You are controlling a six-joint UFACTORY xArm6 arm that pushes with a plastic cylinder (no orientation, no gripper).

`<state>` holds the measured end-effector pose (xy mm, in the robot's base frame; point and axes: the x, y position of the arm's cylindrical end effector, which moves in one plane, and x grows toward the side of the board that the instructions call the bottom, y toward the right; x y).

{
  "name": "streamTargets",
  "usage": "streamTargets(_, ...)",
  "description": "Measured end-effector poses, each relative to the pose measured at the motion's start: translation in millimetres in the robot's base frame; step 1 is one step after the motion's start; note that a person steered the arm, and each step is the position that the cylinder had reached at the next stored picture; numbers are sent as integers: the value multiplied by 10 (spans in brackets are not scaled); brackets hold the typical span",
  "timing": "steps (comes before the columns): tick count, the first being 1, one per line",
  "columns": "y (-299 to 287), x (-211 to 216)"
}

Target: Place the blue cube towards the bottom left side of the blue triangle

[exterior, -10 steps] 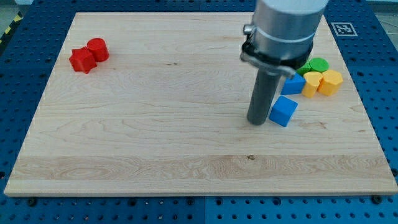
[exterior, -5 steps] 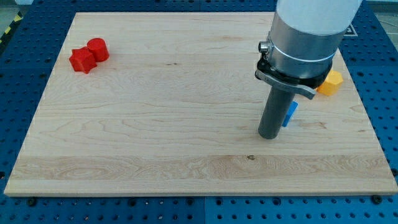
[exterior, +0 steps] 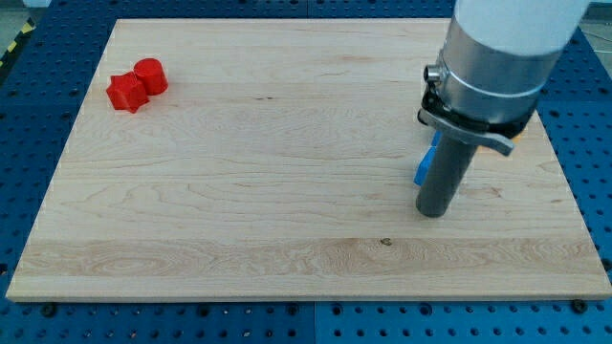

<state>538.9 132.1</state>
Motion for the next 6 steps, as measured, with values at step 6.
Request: streamTargets(6,-45,-319)
